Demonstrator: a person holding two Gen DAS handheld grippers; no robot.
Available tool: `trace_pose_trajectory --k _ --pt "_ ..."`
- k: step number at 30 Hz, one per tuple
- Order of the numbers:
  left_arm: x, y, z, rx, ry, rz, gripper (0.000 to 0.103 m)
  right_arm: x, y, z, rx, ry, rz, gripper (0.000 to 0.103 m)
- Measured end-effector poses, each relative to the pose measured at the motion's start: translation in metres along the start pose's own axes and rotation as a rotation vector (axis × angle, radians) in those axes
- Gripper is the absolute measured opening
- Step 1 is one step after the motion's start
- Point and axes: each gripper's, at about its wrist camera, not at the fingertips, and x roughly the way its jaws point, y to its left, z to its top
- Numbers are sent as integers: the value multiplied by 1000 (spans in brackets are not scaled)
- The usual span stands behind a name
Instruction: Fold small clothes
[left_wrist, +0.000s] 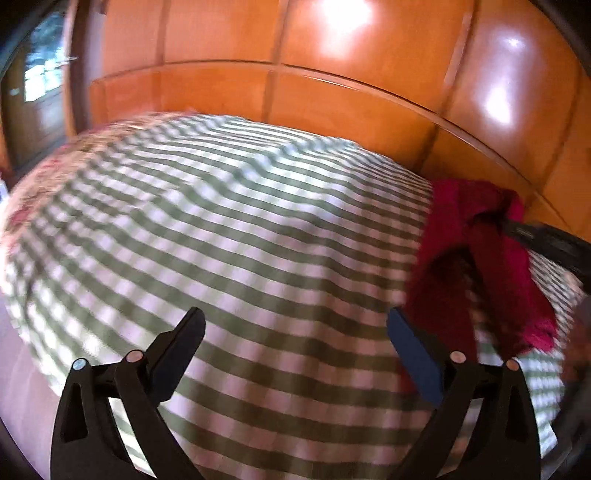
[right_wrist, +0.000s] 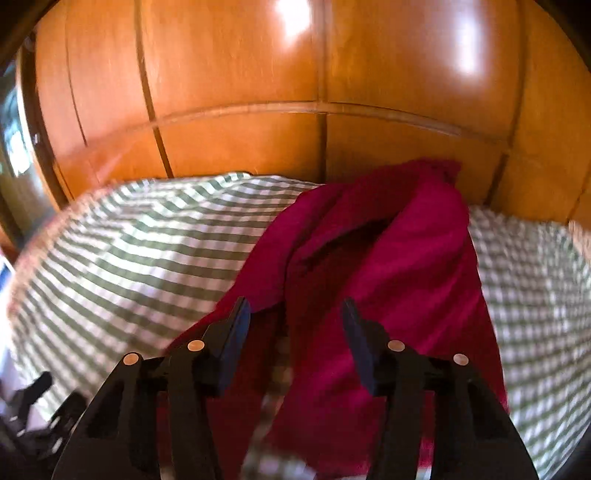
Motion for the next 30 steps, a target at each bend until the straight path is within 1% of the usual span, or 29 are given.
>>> trace_pose_trajectory --k 1,2,3,4,6,7,8,9,10,11,12,13,15,16,17,18,19,20,21,23,25,27,28,29,30 --pt "2 -6 -1 18 12 -39 94 15 4 2 -51 24 -46 52" --pt "4 -13 -2 40 25 -71 93 28 6 1 -91 66 -83 52" --pt "8 -21 -2 65 40 -93 92 37 4 -1 -111 105 -104 50" --pt "11 -31 -4 97 56 -110 89 41 -1 -5 -105 125 -105 49" --pt "16 -49 -6 154 73 -147 89 37 -10 -15 -103 125 -136 49" --pt "22 -58 -8 181 81 -159 85 35 -13 -23 -134 121 -173 49" --pt "26 -64 -9 197 92 -161 81 33 -17 -30 -158 116 -189 39" --pt "33 -71 -9 216 116 -169 67 31 -23 -36 -158 124 -181 20" --pt "41 -77 -10 231 143 -177 52 30 -28 -39 -155 131 -179 14" --pt "49 -82 -10 241 173 -183 43 23 -36 -42 -148 124 -176 8" --pt "55 -84 -10 244 190 -179 25 16 -43 -42 -131 109 -163 7" --pt "56 -84 -9 242 188 -175 15 3 -56 -40 -82 85 -136 7" --pt "53 -79 0 211 176 -194 5 -25 -87 -32 34 23 -81 7" --pt "52 -75 4 193 170 -188 5 -43 -108 -26 91 -24 -77 7" --pt "51 -70 8 181 164 -179 5 -55 -127 -22 132 -60 -100 7" --pt "49 -66 12 168 157 -169 4 -68 -156 -18 194 -90 -133 3" --pt "47 -61 16 156 153 -160 4 -73 -175 -17 235 -97 -153 3" --pt "47 -58 19 147 148 -147 4 -75 -198 -16 280 -101 -194 3" --pt "47 -55 23 138 141 -127 4 -72 -227 -18 318 -97 -262 3" --pt "47 -51 30 123 133 -94 4 -61 -266 -20 367 -61 -379 3" --pt "42 -45 38 111 106 -57 4 -51 -297 -23 402 -48 -471 3" --pt "38 -38 48 92 83 -33 4 -42 -321 -25 418 -29 -609 3" --pt "36 -34 54 85 70 -19 4 -41 -330 -26 437 -22 -645 3" --pt "35 -29 61 80 61 -9 4 -42 -333 -26 455 -20 -641 12" --pt "31 -23 64 75 55 -4 4 -43 -334 -26 470 -26 -618 39"
